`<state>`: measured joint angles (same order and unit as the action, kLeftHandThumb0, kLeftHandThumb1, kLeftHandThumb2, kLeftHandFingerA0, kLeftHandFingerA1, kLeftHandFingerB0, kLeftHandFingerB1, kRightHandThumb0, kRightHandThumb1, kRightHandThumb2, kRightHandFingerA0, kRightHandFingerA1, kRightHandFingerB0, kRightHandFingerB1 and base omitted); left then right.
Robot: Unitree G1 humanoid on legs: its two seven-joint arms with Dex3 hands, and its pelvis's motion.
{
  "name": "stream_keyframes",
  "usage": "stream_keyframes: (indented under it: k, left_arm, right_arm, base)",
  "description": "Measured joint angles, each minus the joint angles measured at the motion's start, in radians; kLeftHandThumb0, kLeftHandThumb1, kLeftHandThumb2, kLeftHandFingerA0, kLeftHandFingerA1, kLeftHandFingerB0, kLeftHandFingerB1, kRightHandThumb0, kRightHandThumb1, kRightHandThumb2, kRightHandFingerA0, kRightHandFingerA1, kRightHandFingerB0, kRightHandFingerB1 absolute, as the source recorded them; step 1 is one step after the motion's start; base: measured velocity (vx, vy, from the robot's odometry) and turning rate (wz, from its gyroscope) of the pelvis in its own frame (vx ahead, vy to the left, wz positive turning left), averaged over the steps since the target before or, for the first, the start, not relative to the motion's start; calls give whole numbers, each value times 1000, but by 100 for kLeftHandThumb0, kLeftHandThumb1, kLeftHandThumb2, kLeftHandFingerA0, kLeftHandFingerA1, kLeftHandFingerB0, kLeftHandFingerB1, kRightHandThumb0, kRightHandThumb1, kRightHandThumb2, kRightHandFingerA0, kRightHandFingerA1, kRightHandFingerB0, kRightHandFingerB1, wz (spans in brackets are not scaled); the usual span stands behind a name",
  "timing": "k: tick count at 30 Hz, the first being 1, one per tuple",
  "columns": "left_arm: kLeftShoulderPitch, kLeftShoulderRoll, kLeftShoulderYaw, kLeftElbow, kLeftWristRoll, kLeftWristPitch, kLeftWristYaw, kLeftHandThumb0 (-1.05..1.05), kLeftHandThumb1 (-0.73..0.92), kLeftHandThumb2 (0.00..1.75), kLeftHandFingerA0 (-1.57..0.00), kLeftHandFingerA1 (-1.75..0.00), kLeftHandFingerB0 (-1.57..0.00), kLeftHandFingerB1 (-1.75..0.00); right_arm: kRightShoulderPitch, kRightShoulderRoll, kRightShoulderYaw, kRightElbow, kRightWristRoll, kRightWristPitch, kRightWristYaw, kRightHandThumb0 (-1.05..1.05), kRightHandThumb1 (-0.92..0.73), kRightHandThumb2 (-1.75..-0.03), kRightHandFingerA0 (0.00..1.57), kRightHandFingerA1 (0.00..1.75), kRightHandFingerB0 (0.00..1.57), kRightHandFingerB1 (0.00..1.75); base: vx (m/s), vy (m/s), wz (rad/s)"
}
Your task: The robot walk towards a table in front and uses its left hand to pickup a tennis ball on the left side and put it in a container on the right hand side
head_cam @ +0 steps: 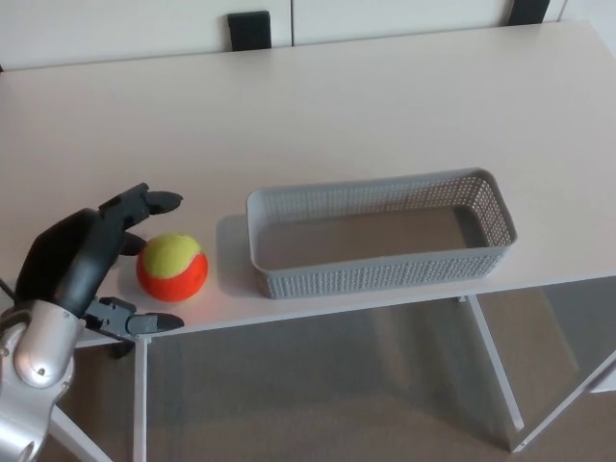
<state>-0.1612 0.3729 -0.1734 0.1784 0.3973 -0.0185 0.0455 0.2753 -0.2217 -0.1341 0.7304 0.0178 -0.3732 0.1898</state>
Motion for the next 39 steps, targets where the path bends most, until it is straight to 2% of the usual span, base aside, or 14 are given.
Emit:
stream_keyframes:
  k: [3, 4, 7, 8, 11, 16, 21, 24, 27, 28, 30, 32, 37, 39]
  left_arm:
    - [-14, 0, -13, 37, 10, 0, -5, -41, 26, 56, -79, -60, -49, -45]
    - [-17, 0, -16, 45, 12, 1, -6, -20, 42, 57, -108, -65, -63, -48]
    - [-45, 0, -34, 98, 20, -1, -15, -14, 49, 56, -119, -66, -75, -50]
    - [-55, 0, -36, 110, 20, -1, -16, 9, 48, 55, -134, -72, -102, -60]
    - [-75, -3, -47, 119, 21, 8, -27, 12, 44, 63, -135, -81, -105, -70]
    - [-79, -17, -58, 115, 25, 17, -28, 11, 38, 72, -134, -81, -111, -73]
    - [-78, -23, -57, 113, 26, 17, -20, 11, 39, 70, -134, -80, -111, -72]
    - [-72, -24, -56, 104, 25, 17, -20, 11, 39, 72, -133, -83, -107, -74]
    - [-62, -26, -52, 82, 22, 19, -25, 8, 40, 65, -138, -80, -112, -73]
    - [-56, -26, -51, 69, 21, 21, -30, 8, 36, 74, -140, -81, -111, -75]
    - [-43, -27, -47, 44, 18, 23, -39, 6, 38, 74, -142, -80, -112, -75]
    - [-25, -32, -33, -3, 10, 28, -53, 1, 38, 81, -144, -81, -114, -77]
    - [-35, -46, 35, -130, -19, 33, -62, -1, 35, 85, -152, -79, -117, -76]
    - [-47, -50, 49, -151, -23, 33, -62, -2, 34, 85, -153, -79, -119, -77]
  right_arm:
    - [1, 0, 2, -22, 0, 7, 0, -20, -56, -56, 55, 43, 36, 36]
    - [1, 0, 2, -24, 0, 7, 0, -20, -56, -57, 55, 42, 36, 36]
    - [4, -1, 5, -31, -2, 8, 0, -20, -56, -57, 55, 42, 36, 36]
    - [4, -1, 5, -33, -2, 9, 0, -20, -56, -56, 55, 42, 37, 36]
    - [7, -1, 6, -38, -2, 12, 0, -19, -56, -56, 55, 42, 37, 37]
    - [7, -1, 7, -53, -3, 17, 0, -21, -56, -56, 55, 42, 39, 37]
    - [5, -2, 7, -62, -6, 26, -1, -30, -50, -64, 51, 46, 36, 42]
    - [4, -3, 8, -64, -8, 30, -2, -23, -56, -56, 55, 42, 39, 37]
    - [4, -3, 8, -67, -8, 35, -2, -31, -49, -64, 52, 47, 36, 42]
    - [3, -3, 8, -68, -8, 36, -2, -28, -50, -63, 52, 46, 37, 42]
    - [2, -3, 8, -68, -9, 38, -3, -21, -56, -57, 56, 42, 39, 38]
    - [1, -3, 9, -67, -9, 41, -3, -29, -50, -64, 52, 46, 36, 42]
    - [-7, -8, 9, -66, -9, 43, -3, -22, -56, -57, 56, 42, 39, 37]
    - [-9, -9, 9, -65, -9, 44, -3, -29, -50, -64, 51, 46, 36, 42]
  base:
    - [0, 0, 0]
    - [0, 0, 0]
    - [0, 0, 0]
    - [0, 0, 0]
    - [0, 0, 0]
    - [0, 0, 0]
    - [0, 0, 0]
    - [0, 0, 0]
    - [0, 0, 0]
    - [0, 0, 0]
    - [0, 0, 0]
    - [0, 0, 0]
    - [0, 0, 0]
    - [0, 0, 0]
